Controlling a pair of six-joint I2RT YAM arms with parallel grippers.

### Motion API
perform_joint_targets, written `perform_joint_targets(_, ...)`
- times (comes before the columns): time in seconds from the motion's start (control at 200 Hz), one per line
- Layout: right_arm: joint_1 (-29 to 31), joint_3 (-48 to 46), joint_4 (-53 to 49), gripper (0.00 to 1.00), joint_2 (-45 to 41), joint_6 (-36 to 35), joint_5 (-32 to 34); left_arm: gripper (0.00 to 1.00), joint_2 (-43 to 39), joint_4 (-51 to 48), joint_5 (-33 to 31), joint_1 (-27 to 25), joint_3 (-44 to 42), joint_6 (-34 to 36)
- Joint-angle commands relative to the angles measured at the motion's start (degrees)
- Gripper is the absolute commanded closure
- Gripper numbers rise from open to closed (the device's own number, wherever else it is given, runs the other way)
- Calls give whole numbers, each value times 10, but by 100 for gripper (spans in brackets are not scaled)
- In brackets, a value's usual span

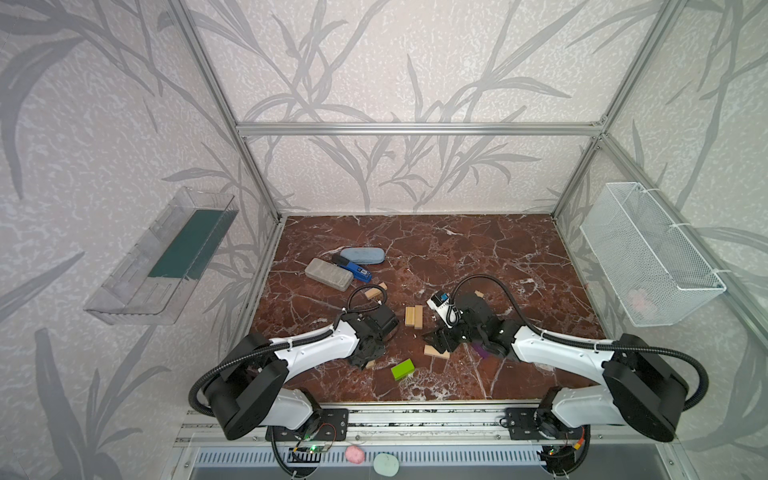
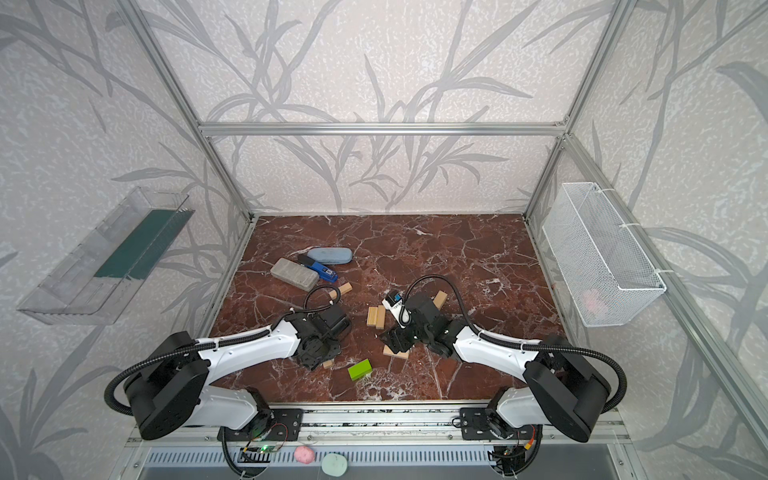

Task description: Build the wood block tower

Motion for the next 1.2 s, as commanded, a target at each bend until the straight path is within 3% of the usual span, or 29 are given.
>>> perform_joint_targets(0.0,-9,-10,18,25,1,12,8,76,-15,-9,0,-2,18,22)
perform_joint_targets(0.435,-95,-30,-27,19,-75,115,-9,84,-10,-48,28,-11,126,161)
perform_joint_targets(0.81,-146,-44,-71,18,-137,155,-37,86,112,-69,54,-32,269,235)
perform_joint_targets(1.195,-182,-76,-26,14,-175,206,-83,88,241,-61,63,-40,380,256)
